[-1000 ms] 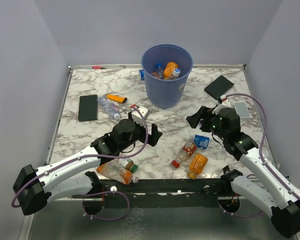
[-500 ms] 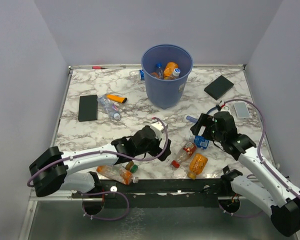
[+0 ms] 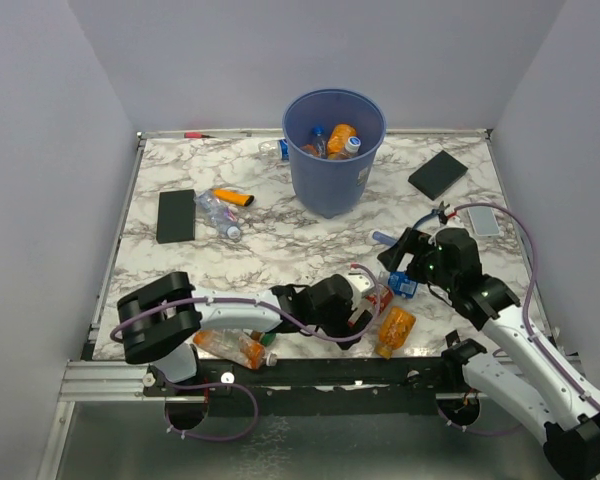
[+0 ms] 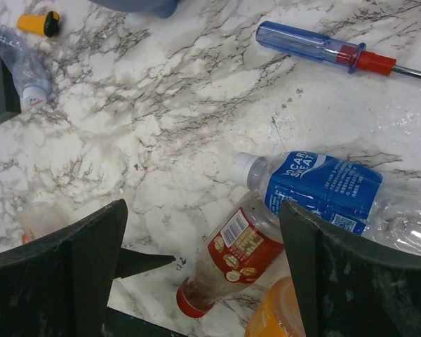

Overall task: Put the plastic bottles in the bin
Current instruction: Pick up the plastic bottle at the center of the board.

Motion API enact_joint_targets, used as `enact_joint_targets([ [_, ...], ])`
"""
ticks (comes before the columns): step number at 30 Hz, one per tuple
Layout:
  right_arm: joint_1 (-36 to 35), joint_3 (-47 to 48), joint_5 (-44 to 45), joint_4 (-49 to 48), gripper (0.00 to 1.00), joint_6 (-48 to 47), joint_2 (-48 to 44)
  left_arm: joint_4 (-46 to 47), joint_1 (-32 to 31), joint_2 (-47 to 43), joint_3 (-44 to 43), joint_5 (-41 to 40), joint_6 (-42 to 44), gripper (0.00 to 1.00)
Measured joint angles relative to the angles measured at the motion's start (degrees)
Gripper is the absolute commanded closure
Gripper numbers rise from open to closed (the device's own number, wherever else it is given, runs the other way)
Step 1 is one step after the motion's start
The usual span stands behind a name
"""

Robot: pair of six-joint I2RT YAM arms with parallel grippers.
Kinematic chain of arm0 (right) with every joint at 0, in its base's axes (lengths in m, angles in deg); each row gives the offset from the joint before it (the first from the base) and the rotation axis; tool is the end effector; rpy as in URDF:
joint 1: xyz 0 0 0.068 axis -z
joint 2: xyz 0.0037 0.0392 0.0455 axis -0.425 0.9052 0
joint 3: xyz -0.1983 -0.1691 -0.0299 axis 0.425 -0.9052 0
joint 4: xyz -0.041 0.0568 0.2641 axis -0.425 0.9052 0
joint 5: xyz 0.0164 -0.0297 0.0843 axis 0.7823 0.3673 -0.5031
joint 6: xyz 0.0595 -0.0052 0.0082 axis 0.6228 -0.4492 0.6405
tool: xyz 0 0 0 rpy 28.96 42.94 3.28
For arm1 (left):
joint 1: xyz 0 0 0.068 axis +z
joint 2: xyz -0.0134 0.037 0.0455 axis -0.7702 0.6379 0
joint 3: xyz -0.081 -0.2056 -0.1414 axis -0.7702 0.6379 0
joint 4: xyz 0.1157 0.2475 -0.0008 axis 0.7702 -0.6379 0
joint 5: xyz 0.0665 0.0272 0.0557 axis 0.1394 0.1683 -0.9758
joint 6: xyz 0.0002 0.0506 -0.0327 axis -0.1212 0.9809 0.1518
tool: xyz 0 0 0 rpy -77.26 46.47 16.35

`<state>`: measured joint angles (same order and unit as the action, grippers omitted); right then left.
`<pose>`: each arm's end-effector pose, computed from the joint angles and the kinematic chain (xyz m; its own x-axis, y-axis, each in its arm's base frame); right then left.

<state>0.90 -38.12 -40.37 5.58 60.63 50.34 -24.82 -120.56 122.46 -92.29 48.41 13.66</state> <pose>0.1813 0.0802 0.2412 -0.6421 0.4013 -0.6532 0.0228 0.8617 0.5069 0.1099 -0.3104 0.1531 -0.5399 0.4900 -0.6844 0.8151 0.5073 -0.2798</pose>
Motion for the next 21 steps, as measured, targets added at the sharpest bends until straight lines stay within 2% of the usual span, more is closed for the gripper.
enact_joint_targets([
  [6,0.0,0.0,-0.2,-0.5,0.08,0.2,-1.6,0.1,-0.3,4.7,-1.1,0.0,0.9,0.32],
  [16,0.0,0.0,-2.5,-1.4,0.08,0.1,-1.0,1.3,-0.4,6.7,-2.3,-3.1,1.6,0.68],
  [21,0.0,0.4,-4.5,-1.9,0.07,-0.3,-0.4,1.4,-0.4,4.1,-0.9,-6.2,1.8,0.77],
])
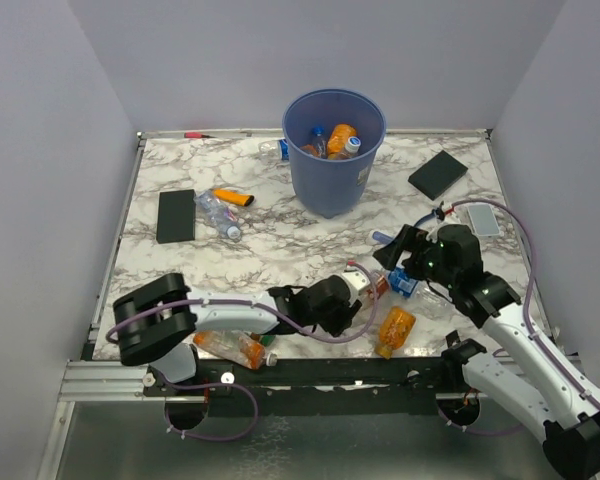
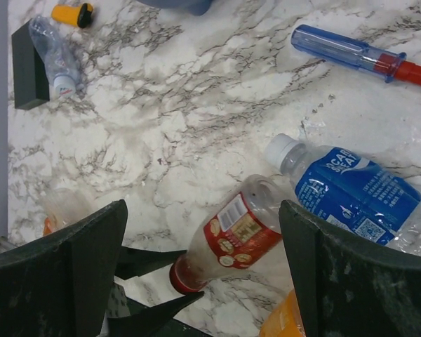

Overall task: Put the plastic bottles in the bin
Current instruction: Pick up the plastic bottle at the center of the board.

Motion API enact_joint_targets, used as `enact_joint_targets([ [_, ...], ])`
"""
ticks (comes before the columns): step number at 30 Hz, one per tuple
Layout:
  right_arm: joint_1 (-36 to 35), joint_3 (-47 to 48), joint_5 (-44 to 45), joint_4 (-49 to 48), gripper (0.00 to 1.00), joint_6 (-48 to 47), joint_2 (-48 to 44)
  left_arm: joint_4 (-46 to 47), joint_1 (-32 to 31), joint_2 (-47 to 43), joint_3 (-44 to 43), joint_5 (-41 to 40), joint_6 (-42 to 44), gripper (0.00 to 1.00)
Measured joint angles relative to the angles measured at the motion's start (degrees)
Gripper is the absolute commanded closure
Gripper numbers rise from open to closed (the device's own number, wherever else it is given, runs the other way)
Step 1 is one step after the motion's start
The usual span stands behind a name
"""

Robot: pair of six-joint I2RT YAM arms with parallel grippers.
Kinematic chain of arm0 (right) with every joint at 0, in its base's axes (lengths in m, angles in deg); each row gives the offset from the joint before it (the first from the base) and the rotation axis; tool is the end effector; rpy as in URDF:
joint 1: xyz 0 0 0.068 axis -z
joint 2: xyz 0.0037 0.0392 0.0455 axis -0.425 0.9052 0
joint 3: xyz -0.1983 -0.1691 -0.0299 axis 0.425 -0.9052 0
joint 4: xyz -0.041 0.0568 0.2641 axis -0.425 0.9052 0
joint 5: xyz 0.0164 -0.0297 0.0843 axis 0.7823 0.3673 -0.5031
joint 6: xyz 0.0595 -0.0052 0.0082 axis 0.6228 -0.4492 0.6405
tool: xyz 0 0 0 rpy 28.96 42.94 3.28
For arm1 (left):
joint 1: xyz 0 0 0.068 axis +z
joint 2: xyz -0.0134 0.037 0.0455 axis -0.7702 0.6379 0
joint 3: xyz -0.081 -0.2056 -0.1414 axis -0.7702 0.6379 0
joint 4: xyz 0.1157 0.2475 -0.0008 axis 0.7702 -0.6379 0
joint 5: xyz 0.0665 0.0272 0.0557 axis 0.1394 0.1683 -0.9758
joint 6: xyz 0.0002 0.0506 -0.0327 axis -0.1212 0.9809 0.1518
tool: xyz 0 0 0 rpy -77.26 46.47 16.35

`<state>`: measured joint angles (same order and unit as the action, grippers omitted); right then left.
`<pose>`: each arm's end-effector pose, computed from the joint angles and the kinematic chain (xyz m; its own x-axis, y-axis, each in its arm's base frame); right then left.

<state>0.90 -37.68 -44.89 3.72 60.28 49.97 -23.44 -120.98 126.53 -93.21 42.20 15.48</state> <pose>0.1813 0.0841 0.2484 -0.6521 0.3911 -0.6494 -0.0505 0.8323 0.5520 0.1147 -0.3168 0.1380 -0.5086 0.5068 -0.6961 0.8072 0.5621 -0.1805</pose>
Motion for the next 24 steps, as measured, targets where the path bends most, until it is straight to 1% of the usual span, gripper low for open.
enact_joint_targets([
  [4,0.0,3.1,-2.1,0.0,0.07,-1.0,1.3,-1.2,0.0,-9.5,3.0,-3.9,0.6,0.83],
  [7,0.0,7.7,-4.6,0.0,0.07,-2.5,2.7,-3.1,0.0,-18.7,3.3,-7.1,3.0,0.83],
  [9,0.0,12.0,-7.4,0.0,0.07,-4.3,3.9,-5.0,0.0,-24.9,3.1,-8.6,6.9,0.84],
  [11,0.0,17.6,-11.0,0.1,0.07,-6.4,5.6,-7.3,0.0,-29.4,2.7,-9.6,10.9,0.84],
  [14,0.0,25.2,-16.1,0.3,0.07,-9.6,7.8,-11.6,0.0,-36.2,1.7,-10.8,21.0,0.85],
  [15,0.0,27.3,-17.8,0.4,0.07,-10.5,8.4,-12.6,0.0,-38.0,1.6,-11.1,23.8,0.88],
  [16,0.0,29.2,-19.5,0.5,0.07,-11.4,9.0,-13.4,0.0,-39.7,1.6,-11.3,27.2,0.98],
  [17,0.0,30.4,-21.2,0.5,0.07,-11.9,9.5,-14.3,0.0,-41.7,1.7,-11.5,31.9,1.00],
  [19,0.0,32.6,-25.5,0.5,0.07,-13.0,10.8,-15.0,0.0,-45.2,3.1,-11.4,40.7,1.00],
  [20,0.0,33.2,-28.2,0.6,0.08,-13.5,11.9,-15.1,0.0,-46.9,4.3,-11.4,46.7,1.00],
  [22,0.0,33.4,-31.9,1.1,0.09,-14.2,13.6,-14.3,0.0,-49.9,8.8,-13.0,59.2,1.00],
  [24,0.0,33.4,-35.1,3.0,0.10,-15.0,15.8,-13.2,0.0,-50.8,12.8,-15.1,68.4,1.00],
])
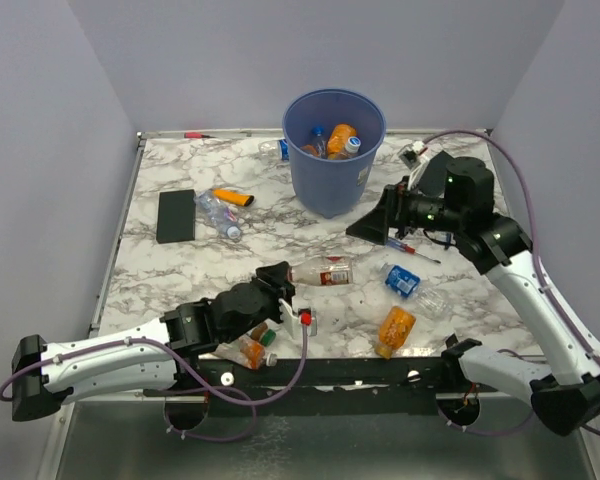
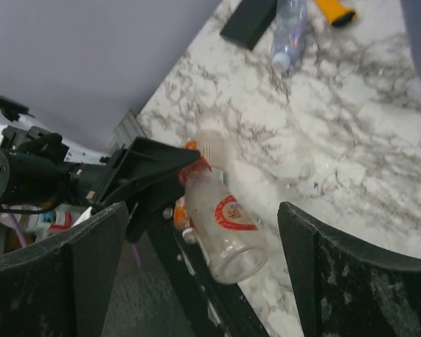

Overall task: Put the plastic bottles in the bin
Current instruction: Pick up the plastic bottle at the center of the board.

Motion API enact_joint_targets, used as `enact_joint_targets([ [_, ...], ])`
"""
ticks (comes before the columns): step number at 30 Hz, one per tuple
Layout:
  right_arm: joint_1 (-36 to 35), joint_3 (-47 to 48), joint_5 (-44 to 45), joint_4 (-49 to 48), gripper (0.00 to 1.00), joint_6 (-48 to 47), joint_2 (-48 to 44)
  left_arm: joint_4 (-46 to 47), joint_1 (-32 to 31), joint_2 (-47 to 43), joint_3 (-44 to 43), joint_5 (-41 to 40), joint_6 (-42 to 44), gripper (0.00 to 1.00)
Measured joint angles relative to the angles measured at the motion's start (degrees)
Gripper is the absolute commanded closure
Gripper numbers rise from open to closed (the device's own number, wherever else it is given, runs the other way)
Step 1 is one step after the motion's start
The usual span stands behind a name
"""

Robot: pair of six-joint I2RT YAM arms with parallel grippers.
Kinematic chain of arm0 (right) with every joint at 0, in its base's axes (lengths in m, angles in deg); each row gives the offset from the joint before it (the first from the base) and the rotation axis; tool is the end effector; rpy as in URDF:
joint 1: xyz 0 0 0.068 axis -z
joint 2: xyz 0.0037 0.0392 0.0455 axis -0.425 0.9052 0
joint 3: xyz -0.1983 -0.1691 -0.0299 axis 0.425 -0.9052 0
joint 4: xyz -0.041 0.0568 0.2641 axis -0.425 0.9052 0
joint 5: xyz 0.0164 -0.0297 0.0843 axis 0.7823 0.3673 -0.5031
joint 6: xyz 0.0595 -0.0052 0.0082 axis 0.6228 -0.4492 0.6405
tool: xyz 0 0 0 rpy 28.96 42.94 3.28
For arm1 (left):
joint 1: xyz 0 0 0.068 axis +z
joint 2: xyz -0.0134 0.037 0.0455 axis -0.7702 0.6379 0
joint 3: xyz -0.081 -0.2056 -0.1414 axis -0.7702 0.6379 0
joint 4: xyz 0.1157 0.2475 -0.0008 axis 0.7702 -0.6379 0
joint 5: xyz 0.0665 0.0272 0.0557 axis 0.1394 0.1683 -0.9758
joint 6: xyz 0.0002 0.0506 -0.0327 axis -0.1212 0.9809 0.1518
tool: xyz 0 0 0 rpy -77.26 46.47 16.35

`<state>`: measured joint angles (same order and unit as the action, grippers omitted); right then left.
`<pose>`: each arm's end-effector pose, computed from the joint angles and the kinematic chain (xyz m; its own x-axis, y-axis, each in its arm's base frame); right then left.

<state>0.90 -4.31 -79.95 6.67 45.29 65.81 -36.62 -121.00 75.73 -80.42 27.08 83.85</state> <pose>0.2059 0.1228 0.4006 -0.5892 0.0831 -0.8037 -0.6792 0.4878 0.5484 0.0815 -0.1881 0.2646 0.5375 0.6622 -0.5221 0.5910 0.1459 0.7934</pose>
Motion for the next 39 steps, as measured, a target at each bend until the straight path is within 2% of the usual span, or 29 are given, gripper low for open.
enact_joint_targets([
  [5,-1.6,-2.9,-3.3,4.6,0.10,-2.5,5.5,2.0,0.0,-0.1,6.3,-4.3,16.4,1.00],
  [9,-10.1,-3.3,-1.2,6.8,0.10,-4.1,7.8,6.0,0.0,-1.8,6.3,-4.9,22.4,1.00],
  [12,-14.3,-3.2,0.9,6.8,0.10,-5.0,9.8,7.0,0.0,-2.2,5.8,-4.9,24.5,1.00],
  [20,-16.9,-2.1,2.6,6.8,0.14,-7.3,14.2,7.6,-0.1,-2.6,3.5,-4.9,26.5,1.00],
  [23,-18.6,-0.2,2.6,7.0,0.20,-8.2,16.4,7.1,-0.1,-3.0,3.3,-4.9,26.9,1.00],
  [26,-18.9,0.6,2.7,7.2,0.31,-8.8,18.0,5.4,0.0,-3.1,3.3,-5.2,27.3,1.00],
  [27,-19.0,0.7,2.7,7.2,0.37,-8.8,18.4,4.7,0.0,-3.1,3.3,-5.3,27.3,0.98],
  [30,-19.3,1.1,1.8,7.5,0.53,-9.0,19.4,3.8,0.1,-3.1,3.3,-5.4,27.3,0.72],
  [31,-19.6,1.4,1.2,7.5,0.56,-9.2,19.5,3.7,0.1,-3.1,3.3,-5.4,27.2,0.68],
  [35,-20.9,1.9,0.6,6.8,0.66,-9.1,18.9,4.4,0.0,-3.3,3.3,-5.4,25.4,0.47],
  [39,-20.6,1.9,1.8,5.1,0.71,-8.0,18.2,6.0,0.0,-5.0,3.3,-5.1,22.6,0.44],
])
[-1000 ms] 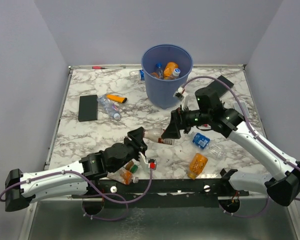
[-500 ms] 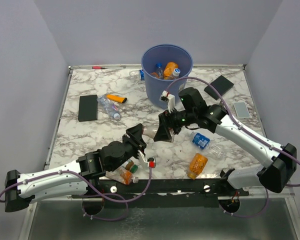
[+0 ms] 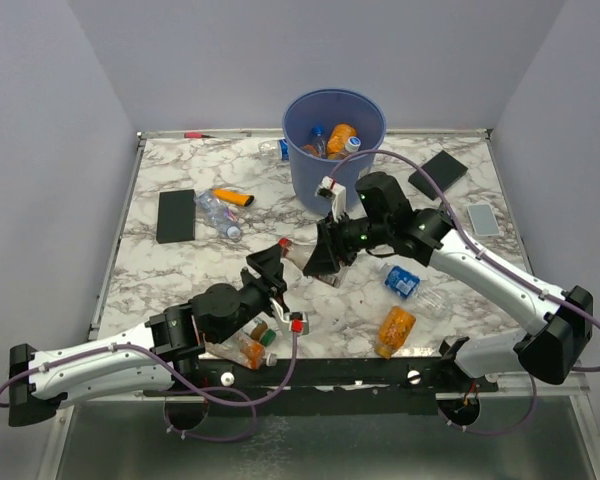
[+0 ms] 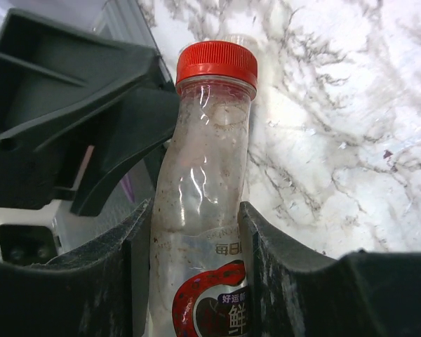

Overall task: Put the plastic bottles in the bin
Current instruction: Pick up the plastic bottle at the center of the board.

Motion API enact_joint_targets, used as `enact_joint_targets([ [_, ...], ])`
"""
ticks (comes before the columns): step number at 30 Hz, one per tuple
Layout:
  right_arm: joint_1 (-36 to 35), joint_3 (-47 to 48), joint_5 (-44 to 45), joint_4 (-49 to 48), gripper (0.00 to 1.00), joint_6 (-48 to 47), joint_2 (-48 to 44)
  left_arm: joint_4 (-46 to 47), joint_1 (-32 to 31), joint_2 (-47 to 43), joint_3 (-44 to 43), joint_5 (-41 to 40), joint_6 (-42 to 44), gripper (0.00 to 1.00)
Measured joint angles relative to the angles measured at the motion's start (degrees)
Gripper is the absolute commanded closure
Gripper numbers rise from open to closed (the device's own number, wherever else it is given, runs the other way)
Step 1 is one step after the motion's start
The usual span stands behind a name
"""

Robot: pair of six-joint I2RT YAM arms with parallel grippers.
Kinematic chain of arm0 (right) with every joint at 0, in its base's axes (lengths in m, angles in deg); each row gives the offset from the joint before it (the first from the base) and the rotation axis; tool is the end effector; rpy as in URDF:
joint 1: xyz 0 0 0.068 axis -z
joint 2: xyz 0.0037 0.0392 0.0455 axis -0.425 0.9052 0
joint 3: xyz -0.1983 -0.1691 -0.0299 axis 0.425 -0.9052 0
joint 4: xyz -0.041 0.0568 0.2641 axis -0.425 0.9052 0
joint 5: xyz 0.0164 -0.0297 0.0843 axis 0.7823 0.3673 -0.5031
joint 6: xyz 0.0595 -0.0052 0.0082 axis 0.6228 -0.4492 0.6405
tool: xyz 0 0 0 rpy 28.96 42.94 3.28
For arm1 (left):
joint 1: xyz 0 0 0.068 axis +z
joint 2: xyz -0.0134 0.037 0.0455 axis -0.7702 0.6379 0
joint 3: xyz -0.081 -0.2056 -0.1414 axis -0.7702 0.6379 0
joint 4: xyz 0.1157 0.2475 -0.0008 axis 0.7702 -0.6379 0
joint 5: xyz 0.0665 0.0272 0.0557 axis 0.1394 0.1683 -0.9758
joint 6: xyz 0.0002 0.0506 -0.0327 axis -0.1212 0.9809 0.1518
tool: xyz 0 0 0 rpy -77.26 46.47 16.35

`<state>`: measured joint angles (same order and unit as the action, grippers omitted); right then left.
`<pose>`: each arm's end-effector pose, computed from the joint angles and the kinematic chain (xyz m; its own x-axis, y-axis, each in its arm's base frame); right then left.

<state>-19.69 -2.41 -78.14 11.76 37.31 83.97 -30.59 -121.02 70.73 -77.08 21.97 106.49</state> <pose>0.2034 0.2393 0.3216 -0.6666 -0.3536 -0.6562 -0.7445 0.3584 0.5633 0.0810 -0.1756 0.2705 0.6776 0.7045 -0.2111 0.2794 0.0188 0.9600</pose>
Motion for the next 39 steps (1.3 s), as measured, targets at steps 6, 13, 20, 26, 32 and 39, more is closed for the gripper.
enact_joint_targets([
  [6,0.9,0.0,0.8,-2.7,0.74,1.8,0.0,2.7,-0.3,-2.1,0.3,0.2,-2.7,0.01],
  [13,0.9,-3.6,8.0,-9.2,0.74,4.8,-5.4,6.4,-0.3,-3.5,0.9,-0.8,-10.0,0.01],
  [20,0.9,-10.8,19.6,-29.1,0.73,8.1,-18.9,12.7,-0.3,-7.9,0.2,-2.1,-36.4,0.01],
  [26,0.9,-19.8,25.8,-49.9,0.72,13.0,-21.8,20.3,-0.3,-2.2,-4.7,-0.8,-69.3,0.01],
  [32,0.9,-22.8,26.9,-61.4,0.71,19.2,-18.3,28.2,-0.3,9.3,-9.7,8.0,-88.7,0.01],
  [39,0.9,-23.6,24.7,-69.6,0.71,24.9,-17.4,31.8,-0.3,11.7,-10.7,11.9,-94.2,0.01],
])
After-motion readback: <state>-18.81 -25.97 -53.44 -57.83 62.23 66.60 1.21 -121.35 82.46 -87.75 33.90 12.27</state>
